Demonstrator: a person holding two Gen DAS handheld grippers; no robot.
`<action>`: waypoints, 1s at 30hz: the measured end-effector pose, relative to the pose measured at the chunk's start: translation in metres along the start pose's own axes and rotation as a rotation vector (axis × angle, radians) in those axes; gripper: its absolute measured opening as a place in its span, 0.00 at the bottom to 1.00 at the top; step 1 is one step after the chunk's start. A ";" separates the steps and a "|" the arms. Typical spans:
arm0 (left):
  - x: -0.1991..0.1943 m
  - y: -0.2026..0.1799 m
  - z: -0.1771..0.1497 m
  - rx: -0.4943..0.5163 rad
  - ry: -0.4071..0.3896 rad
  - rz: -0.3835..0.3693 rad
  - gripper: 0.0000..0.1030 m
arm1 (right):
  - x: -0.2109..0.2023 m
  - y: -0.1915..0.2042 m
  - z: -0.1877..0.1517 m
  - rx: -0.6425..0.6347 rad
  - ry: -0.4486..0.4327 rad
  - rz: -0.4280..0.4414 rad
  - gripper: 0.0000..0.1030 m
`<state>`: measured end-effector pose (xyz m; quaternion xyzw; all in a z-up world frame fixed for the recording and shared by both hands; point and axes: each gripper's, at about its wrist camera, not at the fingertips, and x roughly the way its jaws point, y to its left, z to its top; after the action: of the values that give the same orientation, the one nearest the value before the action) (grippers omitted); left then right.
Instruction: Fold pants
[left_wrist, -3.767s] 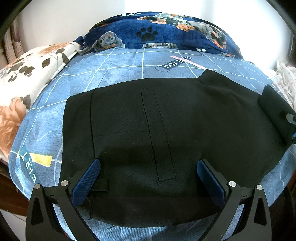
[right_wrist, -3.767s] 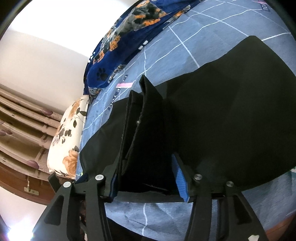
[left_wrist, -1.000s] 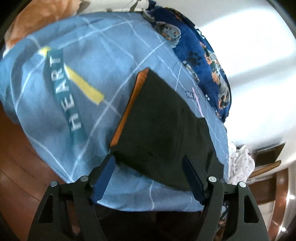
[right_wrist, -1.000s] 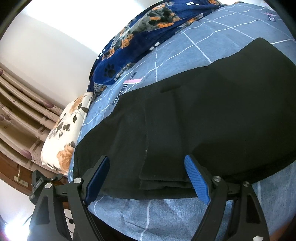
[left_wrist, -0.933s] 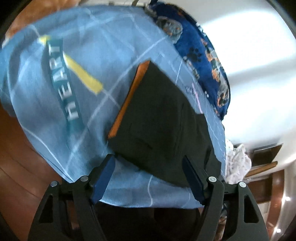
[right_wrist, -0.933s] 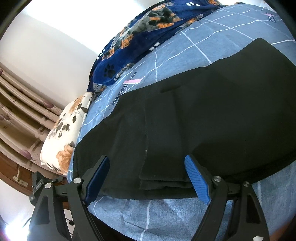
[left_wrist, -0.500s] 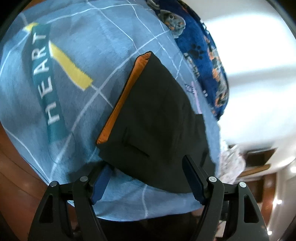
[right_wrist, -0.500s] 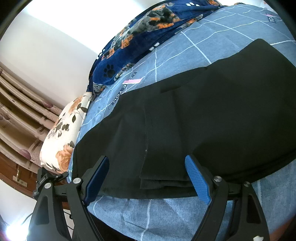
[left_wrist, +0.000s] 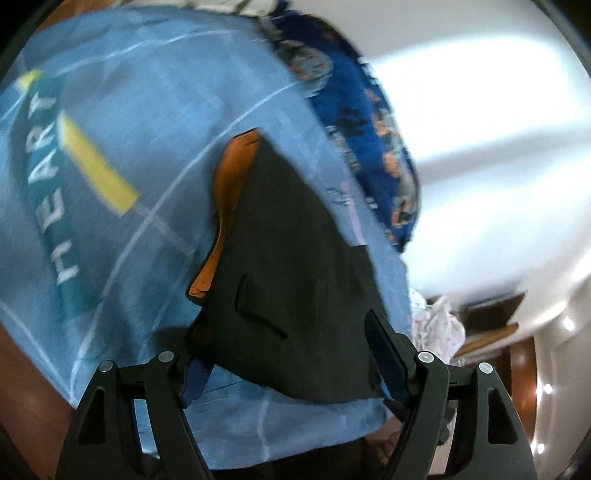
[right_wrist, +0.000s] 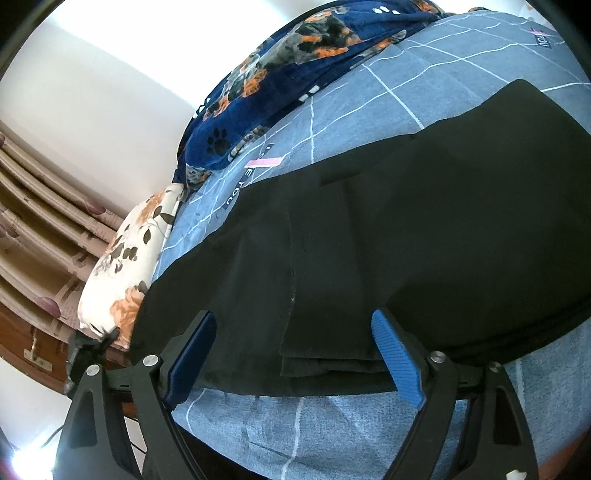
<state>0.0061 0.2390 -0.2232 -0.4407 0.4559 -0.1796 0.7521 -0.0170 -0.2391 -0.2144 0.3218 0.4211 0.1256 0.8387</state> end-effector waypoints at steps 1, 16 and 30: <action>0.000 0.004 -0.001 -0.018 0.005 0.004 0.73 | 0.000 0.000 0.000 0.002 -0.001 0.002 0.81; 0.030 0.000 0.007 0.025 -0.025 0.104 0.31 | -0.001 0.001 0.000 -0.002 -0.003 -0.001 0.82; 0.004 -0.083 -0.008 0.299 -0.171 0.144 0.27 | -0.003 0.002 0.002 0.006 0.000 0.008 0.83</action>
<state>0.0123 0.1863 -0.1584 -0.3040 0.3888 -0.1528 0.8562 -0.0171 -0.2393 -0.2107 0.3260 0.4202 0.1279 0.8371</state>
